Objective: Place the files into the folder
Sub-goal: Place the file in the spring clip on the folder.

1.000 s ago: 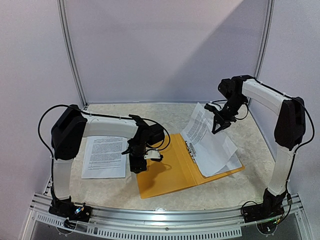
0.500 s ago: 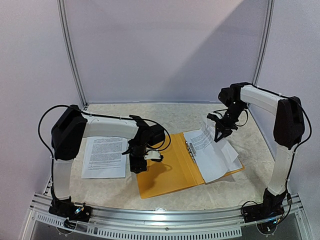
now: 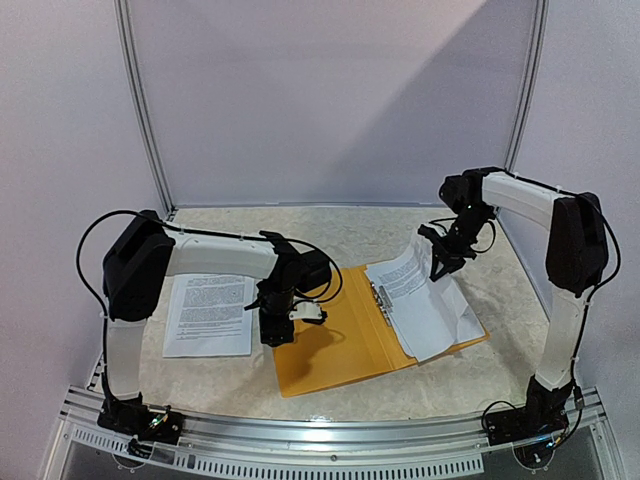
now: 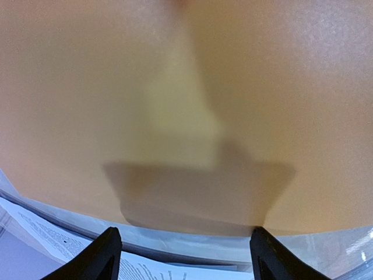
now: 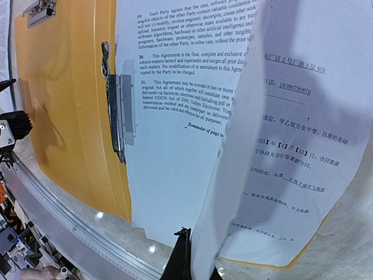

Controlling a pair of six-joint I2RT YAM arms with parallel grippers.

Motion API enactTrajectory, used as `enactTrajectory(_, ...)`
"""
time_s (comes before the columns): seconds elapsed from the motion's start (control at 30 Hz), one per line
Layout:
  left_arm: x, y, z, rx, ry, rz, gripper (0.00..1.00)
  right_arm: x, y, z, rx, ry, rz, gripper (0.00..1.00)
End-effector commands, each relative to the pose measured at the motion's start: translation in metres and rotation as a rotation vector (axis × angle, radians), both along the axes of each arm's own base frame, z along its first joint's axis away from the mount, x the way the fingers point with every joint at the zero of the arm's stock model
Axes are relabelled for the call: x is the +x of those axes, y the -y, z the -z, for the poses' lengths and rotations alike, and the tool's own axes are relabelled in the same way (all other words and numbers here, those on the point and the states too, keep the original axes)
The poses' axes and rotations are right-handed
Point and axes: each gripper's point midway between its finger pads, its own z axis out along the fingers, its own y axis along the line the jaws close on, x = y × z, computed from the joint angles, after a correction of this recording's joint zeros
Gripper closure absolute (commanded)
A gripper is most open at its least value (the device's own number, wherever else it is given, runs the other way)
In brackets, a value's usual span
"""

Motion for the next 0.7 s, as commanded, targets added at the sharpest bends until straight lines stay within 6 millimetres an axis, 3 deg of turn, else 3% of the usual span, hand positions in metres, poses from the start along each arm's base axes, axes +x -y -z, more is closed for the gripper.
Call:
enactTrajectory(0.0, -0.02, -0.001, 0.037, 0.053, -0.069, 0.031, 0.22, 0.008, -0.006, 0.003, 0.04, 0.008, 0.019, 0.96)
enactTrajectory(0.07, -0.02, -0.001, 0.037, 0.054, -0.07, 0.034, 0.22, 0.007, -0.005, 0.004, 0.035, 0.004, 0.019, 0.92)
enactTrajectory(0.2, -0.021, -0.002, 0.038, 0.057, -0.072, 0.037, 0.22, 0.006, 0.005, 0.009, -0.012, 0.007, 0.024, 0.7)
enactTrajectory(0.33, -0.023, -0.001, 0.04, 0.06, -0.079, 0.037, 0.22, 0.012, 0.015, 0.014, -0.047, 0.022, 0.038, 0.64)
enactTrajectory(0.5, -0.025, 0.0, 0.041, 0.064, -0.083, 0.044, 0.22, 0.025, 0.027, 0.026, -0.066, 0.045, 0.081, 0.68)
enactTrajectory(0.67, -0.027, 0.001, 0.041, 0.068, -0.084, 0.052, 0.22, 0.027, 0.037, 0.047, -0.062, 0.015, 0.135, 0.92)
